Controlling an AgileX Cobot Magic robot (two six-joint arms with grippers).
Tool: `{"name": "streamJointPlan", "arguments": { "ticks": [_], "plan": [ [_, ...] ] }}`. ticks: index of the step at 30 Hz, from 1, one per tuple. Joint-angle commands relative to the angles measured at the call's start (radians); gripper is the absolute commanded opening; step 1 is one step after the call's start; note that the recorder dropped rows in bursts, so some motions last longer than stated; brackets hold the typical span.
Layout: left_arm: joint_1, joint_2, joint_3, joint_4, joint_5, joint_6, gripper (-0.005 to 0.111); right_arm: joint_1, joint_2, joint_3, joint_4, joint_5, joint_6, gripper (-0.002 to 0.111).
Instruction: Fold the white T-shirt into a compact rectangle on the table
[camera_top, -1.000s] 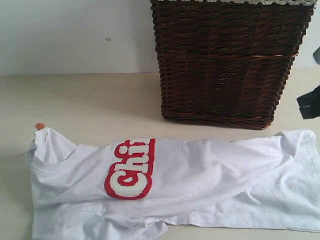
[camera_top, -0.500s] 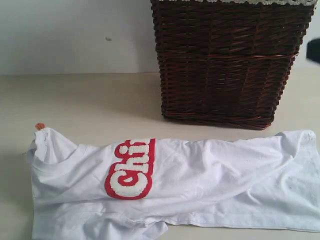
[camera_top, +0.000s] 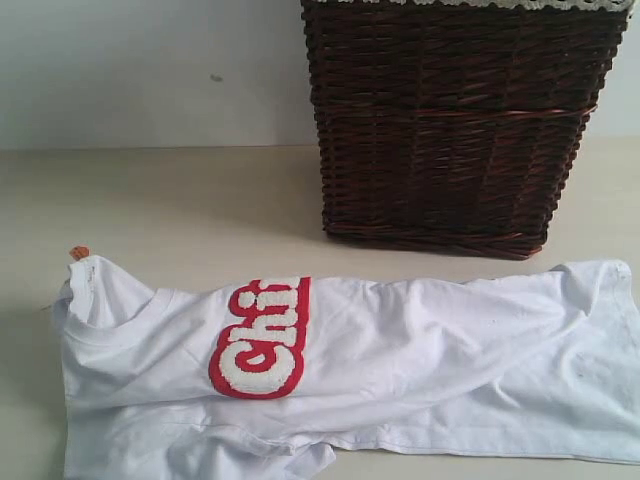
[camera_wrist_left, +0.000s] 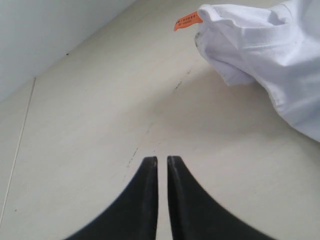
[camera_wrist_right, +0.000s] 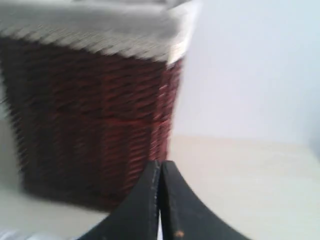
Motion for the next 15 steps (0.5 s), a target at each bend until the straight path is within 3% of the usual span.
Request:
{"name": "streamJointPlan", "arguments": {
  "ticks": [1,8,12,15],
  "plan": [
    [0.002,-0.002,-0.003,-0.012,-0.004,-0.003,0.009,-0.013,-0.018,0.087,-0.15,-0.269,0.089,0.008],
    [0.002,-0.002,-0.003,-0.012,-0.004,-0.003,0.009,0.019,-0.077,0.293,0.081,-0.314,0.096,0.037],
    [0.002,-0.002,-0.003,-0.012,-0.004,-0.003,0.009,0.088,-0.118,0.411,0.066,-0.546,0.027,0.037],
    [0.002,-0.002,-0.003,-0.012,-0.004,-0.003,0.009,0.13,-0.158,0.477,0.066,-0.618,-0.029,0.032]
  ]
}}
